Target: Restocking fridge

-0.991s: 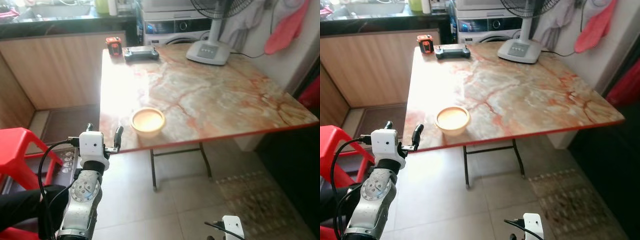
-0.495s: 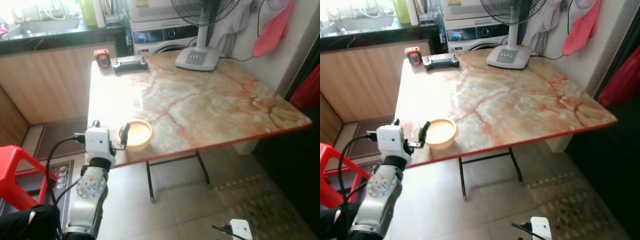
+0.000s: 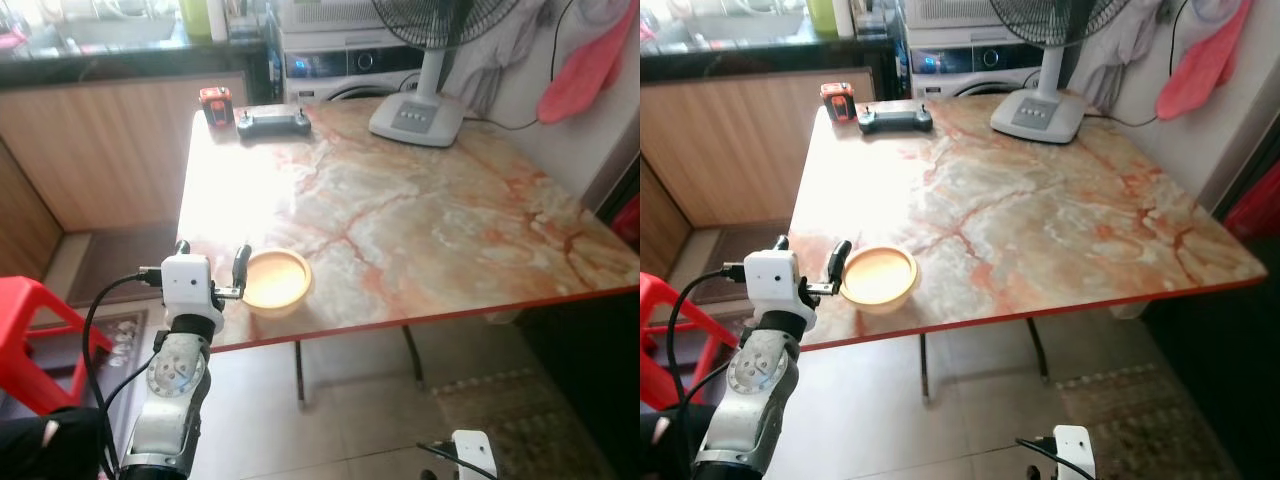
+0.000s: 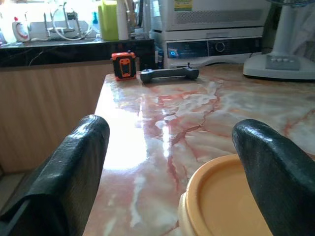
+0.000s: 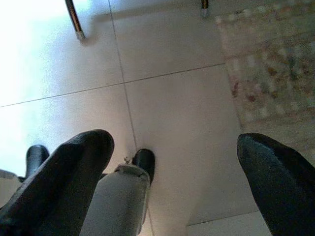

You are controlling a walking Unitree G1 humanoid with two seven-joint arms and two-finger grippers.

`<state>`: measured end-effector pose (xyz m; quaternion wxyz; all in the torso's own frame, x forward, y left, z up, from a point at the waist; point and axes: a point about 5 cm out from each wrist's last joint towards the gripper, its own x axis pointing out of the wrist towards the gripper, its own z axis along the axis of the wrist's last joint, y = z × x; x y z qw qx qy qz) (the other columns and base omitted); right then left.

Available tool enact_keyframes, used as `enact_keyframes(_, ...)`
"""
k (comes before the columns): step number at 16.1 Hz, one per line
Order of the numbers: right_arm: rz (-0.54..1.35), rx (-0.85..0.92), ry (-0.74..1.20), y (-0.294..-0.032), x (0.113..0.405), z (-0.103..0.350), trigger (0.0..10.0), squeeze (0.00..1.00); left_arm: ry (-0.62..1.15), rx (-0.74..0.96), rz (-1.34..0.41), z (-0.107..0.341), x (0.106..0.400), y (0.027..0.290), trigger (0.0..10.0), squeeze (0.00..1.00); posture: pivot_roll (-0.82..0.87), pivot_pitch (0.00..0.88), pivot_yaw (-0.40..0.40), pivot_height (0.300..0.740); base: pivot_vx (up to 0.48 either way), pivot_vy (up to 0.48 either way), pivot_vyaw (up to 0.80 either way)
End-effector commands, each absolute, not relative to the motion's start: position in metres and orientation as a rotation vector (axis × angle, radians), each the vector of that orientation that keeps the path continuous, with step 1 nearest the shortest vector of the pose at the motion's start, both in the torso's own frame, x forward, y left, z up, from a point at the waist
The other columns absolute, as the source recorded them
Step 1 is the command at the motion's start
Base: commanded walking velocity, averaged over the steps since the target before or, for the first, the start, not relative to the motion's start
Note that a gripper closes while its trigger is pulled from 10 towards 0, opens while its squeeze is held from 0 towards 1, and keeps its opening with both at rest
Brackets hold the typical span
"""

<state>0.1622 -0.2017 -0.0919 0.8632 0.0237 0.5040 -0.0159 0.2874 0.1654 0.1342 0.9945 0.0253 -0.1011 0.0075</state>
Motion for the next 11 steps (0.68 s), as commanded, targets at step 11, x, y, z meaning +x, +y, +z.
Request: enact_keyframes(11,-0.005,0.038,1.057,-0.1953,0.1641,-0.0921,10.0,0.00,-0.189,0.031,0.027,0.1342,0.2874,0.1692,10.0,0.00,0.03,0.000,-0.013,0.740,0.000,0.000,0.00)
